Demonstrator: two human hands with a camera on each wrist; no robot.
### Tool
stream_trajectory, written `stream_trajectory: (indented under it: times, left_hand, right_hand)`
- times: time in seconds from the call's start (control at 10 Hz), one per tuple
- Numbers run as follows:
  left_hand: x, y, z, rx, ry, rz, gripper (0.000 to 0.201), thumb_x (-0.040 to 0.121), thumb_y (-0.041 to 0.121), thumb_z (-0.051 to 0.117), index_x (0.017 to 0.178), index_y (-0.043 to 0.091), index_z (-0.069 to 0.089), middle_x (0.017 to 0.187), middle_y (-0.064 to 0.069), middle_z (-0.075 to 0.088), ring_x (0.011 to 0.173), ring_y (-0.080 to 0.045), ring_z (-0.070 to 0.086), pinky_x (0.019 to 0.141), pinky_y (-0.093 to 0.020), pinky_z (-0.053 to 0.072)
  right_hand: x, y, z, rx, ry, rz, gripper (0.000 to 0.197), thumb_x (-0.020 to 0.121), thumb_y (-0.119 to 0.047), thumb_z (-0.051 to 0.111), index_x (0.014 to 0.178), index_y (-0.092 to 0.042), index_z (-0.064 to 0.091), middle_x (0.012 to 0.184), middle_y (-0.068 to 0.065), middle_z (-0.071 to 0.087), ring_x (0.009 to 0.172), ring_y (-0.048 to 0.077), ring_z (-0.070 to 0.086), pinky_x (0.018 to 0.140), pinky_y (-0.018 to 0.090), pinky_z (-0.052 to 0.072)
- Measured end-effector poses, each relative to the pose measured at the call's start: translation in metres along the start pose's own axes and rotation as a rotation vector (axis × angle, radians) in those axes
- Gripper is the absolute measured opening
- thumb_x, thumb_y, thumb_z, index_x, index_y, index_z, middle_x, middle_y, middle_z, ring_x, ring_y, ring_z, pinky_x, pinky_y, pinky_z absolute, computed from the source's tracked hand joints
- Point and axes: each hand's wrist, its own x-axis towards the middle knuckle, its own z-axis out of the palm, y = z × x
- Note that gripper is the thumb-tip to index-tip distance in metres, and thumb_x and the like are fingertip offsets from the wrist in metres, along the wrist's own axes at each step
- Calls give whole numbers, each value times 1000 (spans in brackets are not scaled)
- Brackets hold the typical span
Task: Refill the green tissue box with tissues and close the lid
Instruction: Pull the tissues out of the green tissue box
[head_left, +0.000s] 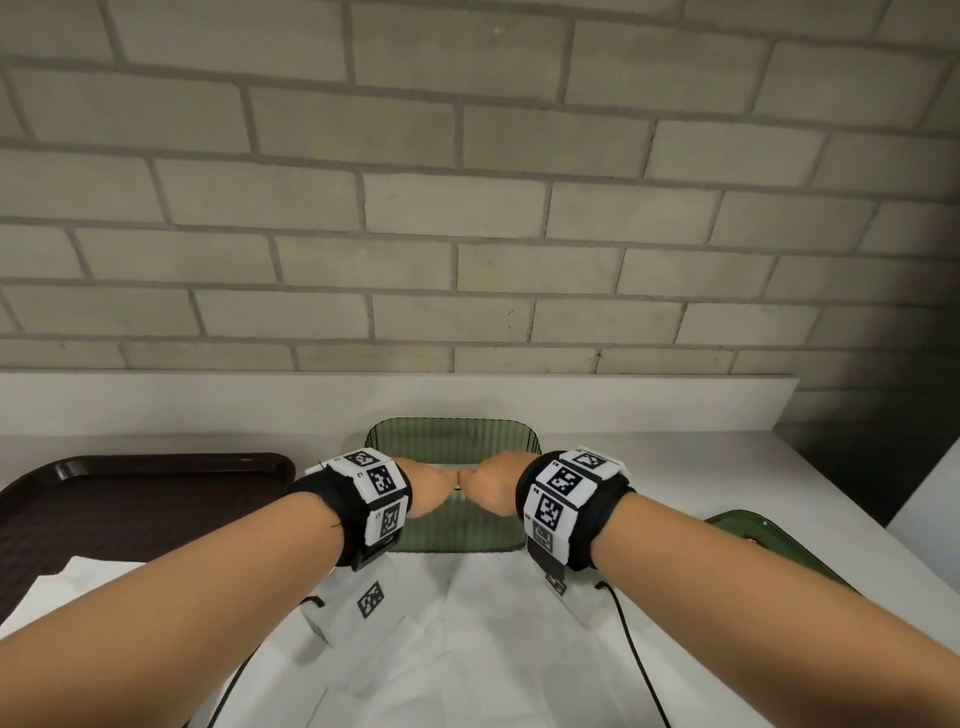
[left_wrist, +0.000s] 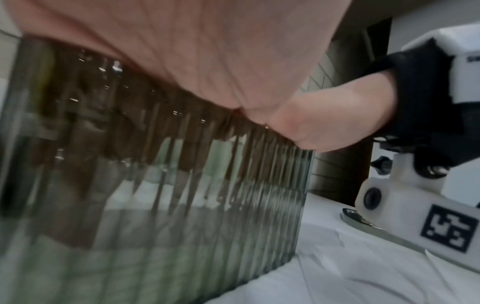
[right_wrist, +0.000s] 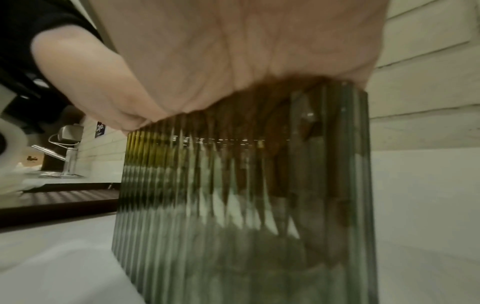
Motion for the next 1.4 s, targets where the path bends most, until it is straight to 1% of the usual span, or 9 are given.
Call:
stream_trajectory:
  times: [0.2, 0.3, 0.5, 0.6, 0.7, 0.8, 0.9, 1.1, 1.4]
  left_hand:
    - [2, -1, 7, 2, 97, -5, 45, 103, 22, 21, 147, 13, 24, 118, -19, 56, 112, -32, 54, 94, -35, 42]
    - [5, -9, 10, 90, 229, -7, 43, 99, 32, 22, 123, 10, 51, 97, -13, 61, 95, -29, 60, 84, -37, 47]
    - [6, -15, 11, 87, 142, 41, 51, 98, 42, 14, 83, 8, 49, 80, -9, 55, 78, -26, 53, 76, -31, 42]
    - [-7, -10, 10, 100, 267, 126, 48, 98, 41, 16, 86, 10, 51, 74, -6, 56, 78, -26, 58, 81, -33, 47]
    - [-31, 1, 15, 14, 532, 239, 38, 96, 44, 27, 97, 22, 58, 90, 3, 65, 83, -20, 59, 84, -33, 40]
    - [-57, 15, 30, -108, 573, 359, 23, 92, 37, 43, 106, 27, 58, 103, 10, 61, 85, -13, 56, 88, -29, 42]
    - [-72, 27, 51, -135, 450, 422, 25, 90, 41, 48, 110, 29, 56, 106, 13, 58, 92, -11, 55, 88, -28, 44]
    - [-74, 57, 101, -151, 54, 368, 40, 84, 51, 54, 118, 31, 50, 109, 15, 58, 103, -8, 55, 91, -26, 45]
    - [-63, 73, 107, -229, 31, 311, 33, 80, 36, 66, 110, 27, 57, 108, 10, 60, 102, -10, 56, 89, -21, 44]
  right_hand:
    - [0, 3, 8, 30, 140, -6, 45, 99, -33, 24, 58, -18, 37, 61, 2, 38, 59, 19, 42, 64, 27, 36]
    - [-16, 7, 12, -35, 337, -71, 58, 101, -36, 20, 51, -12, 39, 53, 5, 40, 54, 22, 45, 61, 28, 36]
    - [-54, 28, 16, 18, 575, -219, 46, 99, -34, 34, 57, -16, 39, 56, 0, 44, 59, 23, 44, 67, 31, 34]
    - [-83, 50, 23, 166, 580, -320, 21, 93, -24, 49, 82, -15, 64, 81, 1, 65, 79, 18, 58, 75, 27, 44]
    - [-117, 73, 30, 172, 560, -350, 14, 89, -21, 59, 97, -18, 70, 96, -6, 68, 90, 8, 57, 75, 4, 33]
    - [-140, 96, 43, 130, 304, -270, 24, 85, -30, 64, 108, -24, 68, 101, -10, 65, 90, 4, 57, 71, 2, 36]
    - [-154, 108, 65, 140, 45, -144, 38, 77, -35, 69, 114, -31, 63, 107, -14, 63, 92, 2, 57, 84, 18, 48]
    - [-174, 122, 96, 151, -2, -35, 62, 71, -42, 75, 128, -33, 51, 124, -15, 49, 108, 0, 47, 96, 17, 39]
    - [-210, 118, 110, 247, 11, -50, 52, 74, -51, 70, 120, -34, 57, 119, -16, 51, 108, 0, 50, 96, 22, 42]
